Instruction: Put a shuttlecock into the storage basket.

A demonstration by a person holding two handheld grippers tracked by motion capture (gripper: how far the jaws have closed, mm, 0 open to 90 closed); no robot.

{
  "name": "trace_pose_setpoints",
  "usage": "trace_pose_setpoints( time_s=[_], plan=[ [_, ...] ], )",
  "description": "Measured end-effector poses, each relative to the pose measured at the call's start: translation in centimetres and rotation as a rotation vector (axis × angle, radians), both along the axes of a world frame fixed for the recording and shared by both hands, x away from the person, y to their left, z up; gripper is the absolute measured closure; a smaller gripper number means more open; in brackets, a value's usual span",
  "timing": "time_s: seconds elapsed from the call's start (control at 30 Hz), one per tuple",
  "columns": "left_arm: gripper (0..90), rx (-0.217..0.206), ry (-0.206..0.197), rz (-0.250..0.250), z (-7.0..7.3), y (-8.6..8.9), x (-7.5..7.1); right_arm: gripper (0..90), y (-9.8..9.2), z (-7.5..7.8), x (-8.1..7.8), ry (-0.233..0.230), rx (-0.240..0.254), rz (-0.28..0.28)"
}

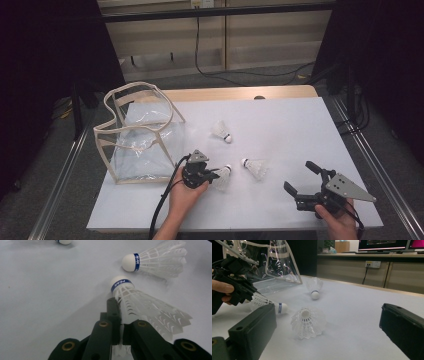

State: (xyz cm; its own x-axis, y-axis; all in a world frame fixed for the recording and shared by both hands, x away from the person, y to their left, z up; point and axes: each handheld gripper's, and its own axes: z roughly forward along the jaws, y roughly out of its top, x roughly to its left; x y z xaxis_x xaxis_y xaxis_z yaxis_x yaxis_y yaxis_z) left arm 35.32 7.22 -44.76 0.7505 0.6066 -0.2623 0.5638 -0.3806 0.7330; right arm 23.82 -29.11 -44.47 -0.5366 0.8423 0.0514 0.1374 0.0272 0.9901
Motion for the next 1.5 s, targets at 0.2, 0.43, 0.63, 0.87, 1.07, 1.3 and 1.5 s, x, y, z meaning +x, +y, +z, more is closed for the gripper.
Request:
trace_pose_setpoints(
  time_s=[0.2, 0.43, 0.63, 0.87, 1.07, 1.3, 1.5],
  plan=[
    [89.2, -0.018, 0.009, 0.001, 0.8, 0.3, 0.0, 0.7, -0.1, 0.0, 0.0, 0.001, 0.003, -0.001],
    [89.1, -0.021, 0.013, 0.005, 1.5, 0.1, 0.2, 0.7, -0.2, 0.0, 0.0, -0.002, -0.001, -0.004],
    [88.9, -0.031, 0.004, 0.012, 2.2, 0.0, 0.1, 0.7, -0.2, 0.0, -0.1, 0.000, 0.002, -0.008],
    [88.7, -0.040, 0.041, 0.005, 2.7, 0.1, 0.3, 0.7, -0.2, 0.0, 0.0, -0.002, 0.001, -0.004],
    [89.3, -0.029, 0.059, -0.003, 3.0, 0.0, 0.3, 0.6, -0.2, 0.0, 0.0, 0.001, 0.005, -0.007],
    [89.7, -0.038, 0.079, -0.023, 3.8, -0.1, 0.5, 0.7, -0.1, 0.0, 0.0, 0.000, 0.003, -0.002],
    [89.8, -0.043, 0.084, -0.022, 4.9, -0.1, 0.9, 0.7, -0.1, 0.0, 0.0, 0.001, 0.005, -0.004]
  ],
)
